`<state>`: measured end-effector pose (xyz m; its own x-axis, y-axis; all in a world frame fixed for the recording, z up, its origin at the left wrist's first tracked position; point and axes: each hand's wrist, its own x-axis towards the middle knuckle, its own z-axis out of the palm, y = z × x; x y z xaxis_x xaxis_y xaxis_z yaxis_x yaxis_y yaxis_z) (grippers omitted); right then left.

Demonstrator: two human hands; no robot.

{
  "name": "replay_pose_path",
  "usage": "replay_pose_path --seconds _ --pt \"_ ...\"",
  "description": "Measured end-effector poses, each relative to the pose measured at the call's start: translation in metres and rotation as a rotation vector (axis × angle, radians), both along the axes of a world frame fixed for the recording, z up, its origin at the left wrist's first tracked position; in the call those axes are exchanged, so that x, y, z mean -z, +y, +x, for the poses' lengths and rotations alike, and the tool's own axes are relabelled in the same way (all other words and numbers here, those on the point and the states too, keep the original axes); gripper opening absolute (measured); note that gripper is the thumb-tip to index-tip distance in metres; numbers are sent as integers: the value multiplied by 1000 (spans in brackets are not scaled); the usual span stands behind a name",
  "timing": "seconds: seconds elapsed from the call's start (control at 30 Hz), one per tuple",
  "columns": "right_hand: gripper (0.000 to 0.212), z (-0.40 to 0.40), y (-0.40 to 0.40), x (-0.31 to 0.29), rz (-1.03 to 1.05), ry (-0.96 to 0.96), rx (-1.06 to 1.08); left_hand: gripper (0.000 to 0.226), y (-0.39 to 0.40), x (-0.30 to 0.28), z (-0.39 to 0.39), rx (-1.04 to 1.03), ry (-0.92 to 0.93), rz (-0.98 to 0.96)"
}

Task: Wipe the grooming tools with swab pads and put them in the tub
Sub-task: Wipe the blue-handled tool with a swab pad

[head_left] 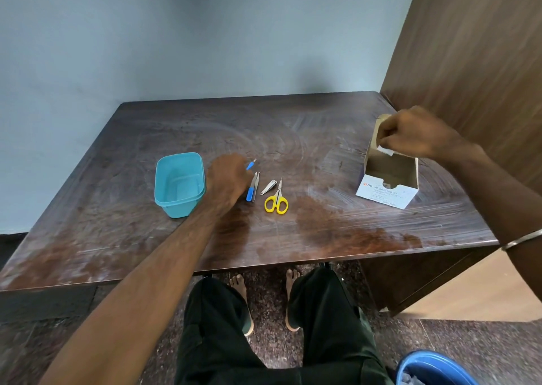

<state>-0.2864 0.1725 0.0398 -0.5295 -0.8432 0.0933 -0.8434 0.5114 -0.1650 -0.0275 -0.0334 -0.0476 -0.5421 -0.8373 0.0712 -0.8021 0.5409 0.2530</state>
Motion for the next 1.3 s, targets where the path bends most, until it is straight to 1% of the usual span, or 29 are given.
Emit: replay_pose_path --seconds 0.13,0.23,0.37,0.47,0.53,0.57,0.63,0.7,0.73,0.77,0.87,0.93,1.03,1.2,1.3 --pt "19 4 -8 -7 -174 -133 28 27 -3 -1 0 -40 152 23" --pt "21 13 -19 -8 -244 -204 -1 23 -7 0 -1 -69 323 62" --pt "17 24 -38 -1 -308 -301 -46 33 -12 1 -5 -67 495 93" --pt "13 36 -54 10 -326 -366 -81 28 -14 2 -12 -110 612 212" --pt "12 43 -67 19 -320 -403 -100 19 -16 5 -16 -135 727 326" --pt "14 46 -74 25 -314 -428 -108 16 -18 10 -18 -142 790 372" --pt "20 50 -89 38 -303 -477 -133 18 -28 21 -24 -143 888 424" --pt "20 53 -104 51 -301 -502 -151 28 -34 25 -30 -141 923 426" --pt "17 55 -111 57 -308 -519 -154 35 -34 24 -33 -137 931 413" --pt "14 56 -118 62 -325 -543 -150 37 -34 22 -35 -133 937 398" --pt "11 58 -142 76 -418 -671 -95 29 -41 21 -45 -167 944 385" --pt "13 60 -157 83 -520 -787 -37 25 -48 25 -51 -175 962 392" --pt "12 63 -180 92 -673 -929 49 21 -60 32 -59 -170 957 349" --pt "4 72 -209 104 -786 -1042 96 18 -70 42 -65 -99 1006 305" --pt "7 78 -214 110 -838 -1079 74 16 -72 45 -65 -58 1011 295"
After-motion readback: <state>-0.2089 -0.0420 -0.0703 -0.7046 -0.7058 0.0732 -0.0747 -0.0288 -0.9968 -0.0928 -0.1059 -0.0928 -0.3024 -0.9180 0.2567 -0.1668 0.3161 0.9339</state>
